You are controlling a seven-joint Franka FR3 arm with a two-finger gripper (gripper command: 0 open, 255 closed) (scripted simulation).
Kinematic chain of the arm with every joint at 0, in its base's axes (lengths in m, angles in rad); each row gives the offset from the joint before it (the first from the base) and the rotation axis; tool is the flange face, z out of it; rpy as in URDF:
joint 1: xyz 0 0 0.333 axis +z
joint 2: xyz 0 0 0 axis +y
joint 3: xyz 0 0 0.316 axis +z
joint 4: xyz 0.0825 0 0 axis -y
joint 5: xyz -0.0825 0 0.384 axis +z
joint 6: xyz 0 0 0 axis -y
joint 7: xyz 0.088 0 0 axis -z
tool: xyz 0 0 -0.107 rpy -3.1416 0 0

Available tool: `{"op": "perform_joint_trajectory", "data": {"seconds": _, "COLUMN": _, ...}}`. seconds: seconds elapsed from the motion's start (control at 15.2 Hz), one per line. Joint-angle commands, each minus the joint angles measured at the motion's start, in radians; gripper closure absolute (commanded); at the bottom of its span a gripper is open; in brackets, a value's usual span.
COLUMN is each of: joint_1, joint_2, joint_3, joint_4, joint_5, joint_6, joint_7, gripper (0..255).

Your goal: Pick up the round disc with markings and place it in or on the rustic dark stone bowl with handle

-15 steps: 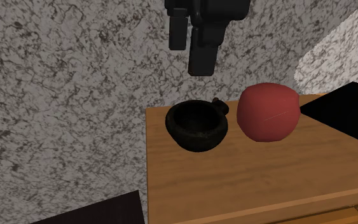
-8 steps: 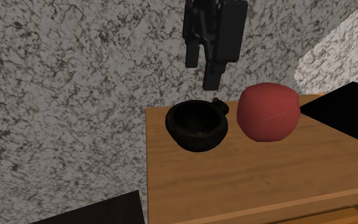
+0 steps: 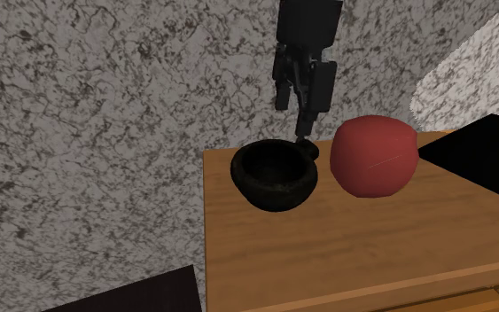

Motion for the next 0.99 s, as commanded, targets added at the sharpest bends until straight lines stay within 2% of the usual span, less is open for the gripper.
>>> {"op": "perform_joint_trajectory", "data": {"seconds": 0.0, "joint_1": 0.006, "joint_2": 0.069, "joint_3": 0.025, "joint_4": 0.037, "joint_5": -0.011, "joint_6": 0.038, "joint_7": 0.036, "gripper": 0}}
{"op": "perform_joint_trajectory", "data": {"seconds": 0.53, "joint_1": 0.047, "joint_2": 0.371, "joint_3": 0.089, "joint_4": 0.237, "joint_5": -0.115, "joint_6": 0.145, "joint_7": 0.183, "gripper": 0}}
{"op": "perform_joint_trajectory", "data": {"seconds": 0.92, "joint_1": 0.116, "joint_2": 0.609, "joint_3": 0.090, "joint_4": 0.448, "joint_5": -0.216, "joint_6": 0.169, "joint_7": 0.284, "gripper": 0}}
